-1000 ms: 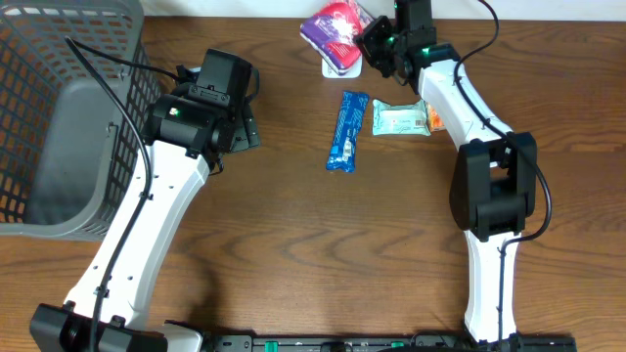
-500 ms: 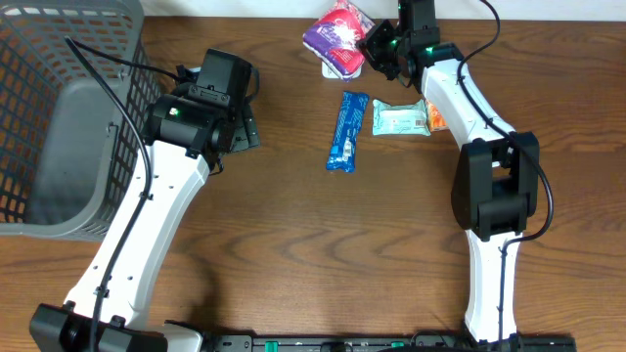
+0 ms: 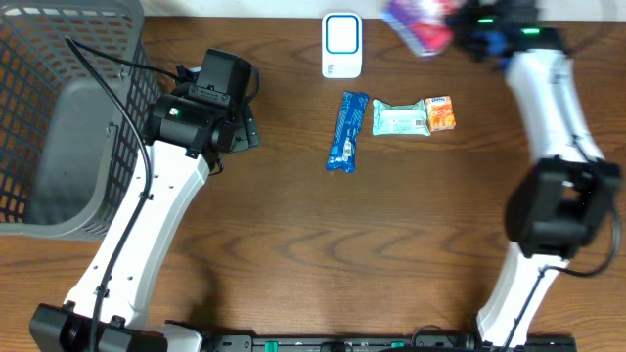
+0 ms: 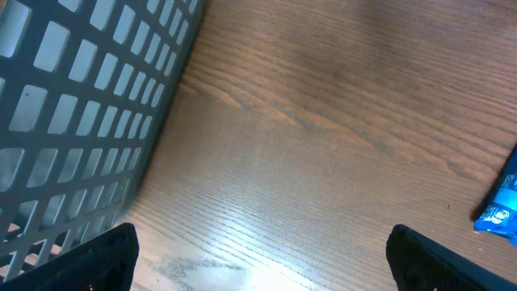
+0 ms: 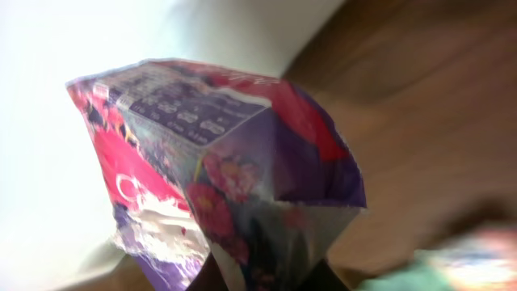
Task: Scan the item barcode
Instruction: 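Carry the liners box right, away from the scanner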
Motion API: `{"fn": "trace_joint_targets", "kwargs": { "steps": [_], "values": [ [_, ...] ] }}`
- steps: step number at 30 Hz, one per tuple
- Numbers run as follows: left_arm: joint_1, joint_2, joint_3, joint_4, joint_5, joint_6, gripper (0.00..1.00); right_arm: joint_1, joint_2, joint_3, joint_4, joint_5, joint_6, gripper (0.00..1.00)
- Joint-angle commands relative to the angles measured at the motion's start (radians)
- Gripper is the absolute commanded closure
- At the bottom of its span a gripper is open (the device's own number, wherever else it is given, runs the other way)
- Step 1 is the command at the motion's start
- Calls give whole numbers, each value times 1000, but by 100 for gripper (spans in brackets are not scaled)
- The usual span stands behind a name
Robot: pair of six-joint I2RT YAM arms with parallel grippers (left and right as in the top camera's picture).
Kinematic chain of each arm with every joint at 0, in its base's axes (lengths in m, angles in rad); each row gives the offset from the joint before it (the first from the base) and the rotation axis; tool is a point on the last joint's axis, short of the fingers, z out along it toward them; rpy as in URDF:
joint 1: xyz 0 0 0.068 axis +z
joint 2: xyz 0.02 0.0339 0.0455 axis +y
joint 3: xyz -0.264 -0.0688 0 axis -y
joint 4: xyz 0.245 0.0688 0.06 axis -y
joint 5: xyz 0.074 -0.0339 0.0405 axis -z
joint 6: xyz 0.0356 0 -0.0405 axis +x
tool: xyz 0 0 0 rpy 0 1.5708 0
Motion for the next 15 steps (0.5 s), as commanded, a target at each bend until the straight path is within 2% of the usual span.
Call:
{"fn": "trace_joint_targets", "kwargs": {
  "steps": [1, 7, 11, 15],
  "values": [
    [2, 2, 2, -3, -6, -9, 2, -118, -20, 12, -94, 32, -148, 99],
    [2, 2, 2, -3, -6, -9, 2, -313, -20, 8, -264, 172, -297, 99],
    [2, 2, 2, -3, -6, -9, 2, -438, -20, -5, -270, 177, -426, 99],
    [2, 2, 2, -3, -6, -9, 2, -542, -13, -19, -259, 178, -444, 99]
  ]
}}
